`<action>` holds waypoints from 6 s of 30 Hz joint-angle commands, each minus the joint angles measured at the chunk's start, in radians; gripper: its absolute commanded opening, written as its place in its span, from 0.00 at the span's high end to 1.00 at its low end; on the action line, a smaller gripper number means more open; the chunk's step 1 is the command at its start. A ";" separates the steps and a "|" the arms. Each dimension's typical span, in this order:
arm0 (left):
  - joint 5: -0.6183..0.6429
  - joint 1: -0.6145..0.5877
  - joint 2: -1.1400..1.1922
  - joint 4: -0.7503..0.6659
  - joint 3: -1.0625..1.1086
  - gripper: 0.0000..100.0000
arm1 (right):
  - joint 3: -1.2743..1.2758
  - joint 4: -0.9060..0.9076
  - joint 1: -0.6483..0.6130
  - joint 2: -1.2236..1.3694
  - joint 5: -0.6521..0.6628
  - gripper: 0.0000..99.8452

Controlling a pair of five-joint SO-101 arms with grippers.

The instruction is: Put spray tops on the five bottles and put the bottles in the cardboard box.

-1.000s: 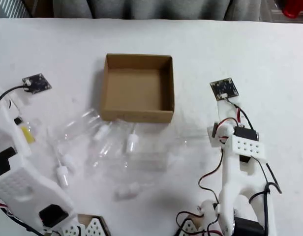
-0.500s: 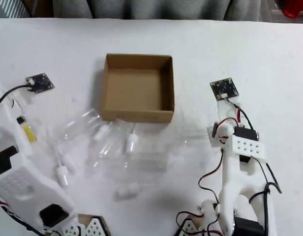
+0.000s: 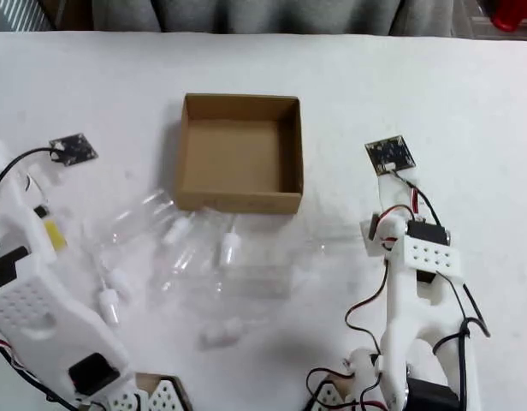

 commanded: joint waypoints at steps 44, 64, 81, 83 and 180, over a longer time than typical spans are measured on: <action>1.393 0.305 -0.638 0.150 0.252 0.98 | 0.052 0.002 -0.008 0.015 -0.002 0.98; 1.600 0.225 -0.711 -0.112 0.494 0.98 | -0.393 0.492 -0.045 -0.186 0.233 0.98; 1.599 0.170 -0.708 -0.115 0.497 0.98 | -0.361 0.920 -0.987 -0.588 0.307 0.98; 1.599 0.160 -0.708 -0.115 0.497 0.98 | -0.304 0.915 -1.115 -0.588 0.344 0.98; 1.389 0.733 -1.656 -0.336 0.941 0.98 | -0.081 -0.289 -0.420 -1.021 -0.384 0.98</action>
